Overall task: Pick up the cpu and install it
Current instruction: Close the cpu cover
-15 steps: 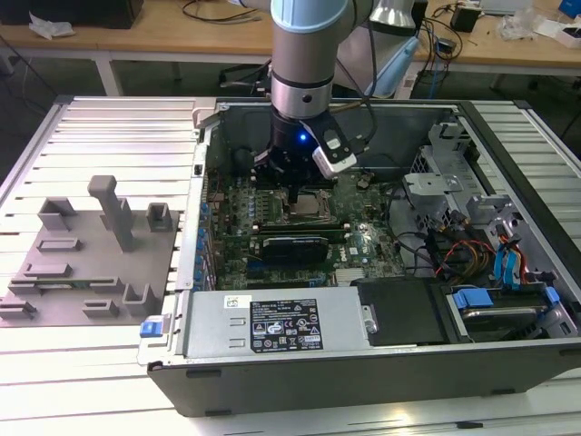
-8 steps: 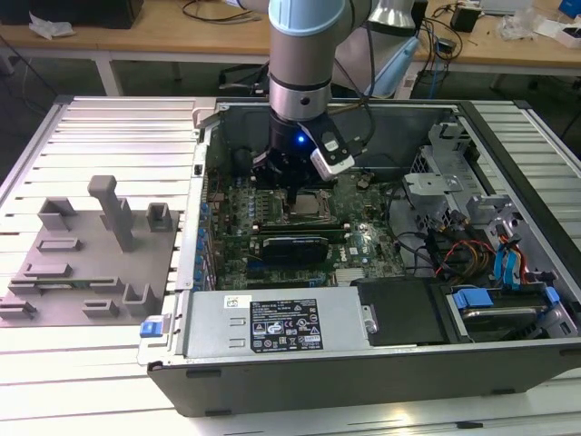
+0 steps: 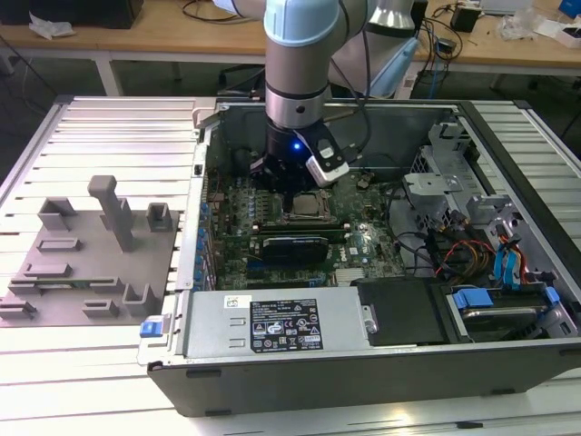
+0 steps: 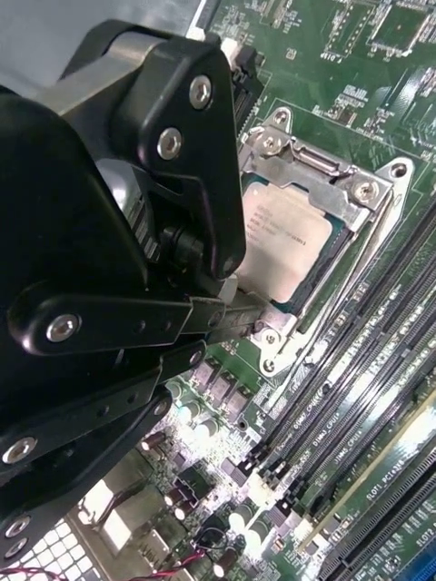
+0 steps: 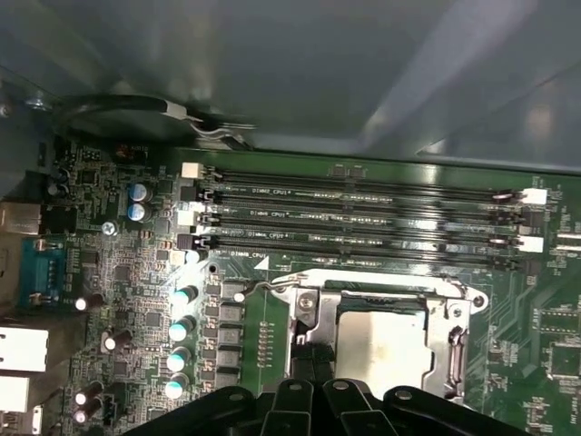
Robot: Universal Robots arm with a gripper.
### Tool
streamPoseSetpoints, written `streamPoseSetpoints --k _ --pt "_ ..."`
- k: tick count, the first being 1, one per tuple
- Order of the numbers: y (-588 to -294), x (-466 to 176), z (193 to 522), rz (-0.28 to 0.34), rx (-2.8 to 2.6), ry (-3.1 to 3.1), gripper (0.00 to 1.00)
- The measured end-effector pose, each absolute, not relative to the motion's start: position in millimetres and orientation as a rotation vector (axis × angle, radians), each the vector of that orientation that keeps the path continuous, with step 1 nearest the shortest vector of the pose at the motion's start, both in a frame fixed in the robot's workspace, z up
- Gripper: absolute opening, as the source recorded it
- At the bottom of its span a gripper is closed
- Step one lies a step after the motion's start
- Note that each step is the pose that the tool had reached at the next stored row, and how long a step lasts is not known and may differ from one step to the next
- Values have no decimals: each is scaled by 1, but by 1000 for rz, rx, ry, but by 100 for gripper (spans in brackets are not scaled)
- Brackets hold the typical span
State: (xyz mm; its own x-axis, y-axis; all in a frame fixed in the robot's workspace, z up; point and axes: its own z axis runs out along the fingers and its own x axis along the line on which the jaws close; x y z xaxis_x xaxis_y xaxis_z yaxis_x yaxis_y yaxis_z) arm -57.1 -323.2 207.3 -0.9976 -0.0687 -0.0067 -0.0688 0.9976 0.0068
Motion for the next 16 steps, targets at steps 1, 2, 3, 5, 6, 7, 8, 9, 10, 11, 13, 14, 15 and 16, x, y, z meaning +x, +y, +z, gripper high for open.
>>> streamPoseSetpoints --k 1,2,3,5,6,7,8,9,10,11,13,14,15,16 --pt "-323 -57 207 11 -108 3133 11" --pt "-323 -57 207 11 -108 3133 11" --pt "-323 -57 206 12 -108 3133 11" --pt "-323 -57 205 11 -108 3133 11" --pt "-323 -57 204 11 -108 3133 11" --pt "-323 -57 204 11 -108 3133 11" --pt "-323 -57 204 11 -108 3133 11" --pt "-323 -57 203 11 -108 3133 11" --pt "-323 -57 202 10 -108 3134 11" --pt "-323 -57 202 10 -108 3134 11" --pt "-323 -57 202 11 -108 3133 11" --pt "-323 -57 202 11 -108 3133 11" --pt "-323 -57 202 11 -108 3133 11" --pt "-323 -57 201 11 -108 3133 11"
